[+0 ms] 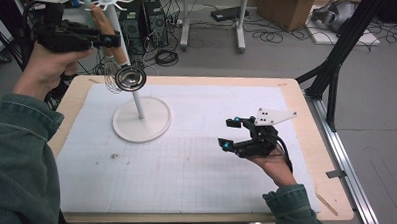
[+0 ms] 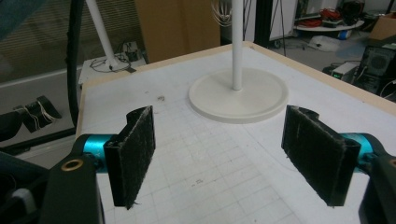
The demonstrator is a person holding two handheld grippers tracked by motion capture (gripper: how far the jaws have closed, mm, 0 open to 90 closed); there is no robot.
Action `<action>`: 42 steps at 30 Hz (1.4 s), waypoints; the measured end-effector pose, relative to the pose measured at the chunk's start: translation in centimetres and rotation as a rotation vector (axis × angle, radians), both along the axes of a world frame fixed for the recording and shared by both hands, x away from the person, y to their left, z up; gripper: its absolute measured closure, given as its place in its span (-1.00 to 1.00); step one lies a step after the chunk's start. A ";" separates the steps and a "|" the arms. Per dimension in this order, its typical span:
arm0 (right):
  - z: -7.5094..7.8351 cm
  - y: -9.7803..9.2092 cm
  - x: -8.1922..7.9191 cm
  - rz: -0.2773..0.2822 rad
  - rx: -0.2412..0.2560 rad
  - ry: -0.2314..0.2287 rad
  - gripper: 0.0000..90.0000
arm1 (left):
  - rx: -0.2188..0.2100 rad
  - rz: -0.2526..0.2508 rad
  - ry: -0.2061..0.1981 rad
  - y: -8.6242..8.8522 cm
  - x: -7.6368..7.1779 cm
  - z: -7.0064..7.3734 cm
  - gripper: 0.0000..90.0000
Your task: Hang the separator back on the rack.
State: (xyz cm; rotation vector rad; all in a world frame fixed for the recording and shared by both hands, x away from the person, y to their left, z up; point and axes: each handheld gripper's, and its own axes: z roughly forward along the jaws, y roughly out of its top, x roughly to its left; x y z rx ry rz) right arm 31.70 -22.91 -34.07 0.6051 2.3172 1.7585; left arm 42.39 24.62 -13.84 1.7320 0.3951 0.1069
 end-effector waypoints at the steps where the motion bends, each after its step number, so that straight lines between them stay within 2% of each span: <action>1: 0.1 0.2 0.1 0.002 -0.002 -0.003 -0.44 | 0.002 -0.003 -0.001 0.0 0.1 0.1 0.61; 8: 0.4 0.5 0.3 0.006 -0.002 -0.025 -0.44 | -0.013 -0.020 0.010 -0.2 0.9 0.2 0.61; 11: 0.4 0.4 0.2 0.004 0.000 -0.022 -0.44 | -0.009 -0.014 0.021 -0.1 1.2 0.1 0.61; 23: 0.5 0.0 0.4 0.000 0.011 -0.021 -0.44 | -0.038 -0.018 0.040 0.2 1.8 -0.2 0.61; 42: 0.4 0.0 0.6 0.007 0.017 -0.023 -0.44 | -0.045 -0.013 0.074 0.2 2.5 -0.9 0.61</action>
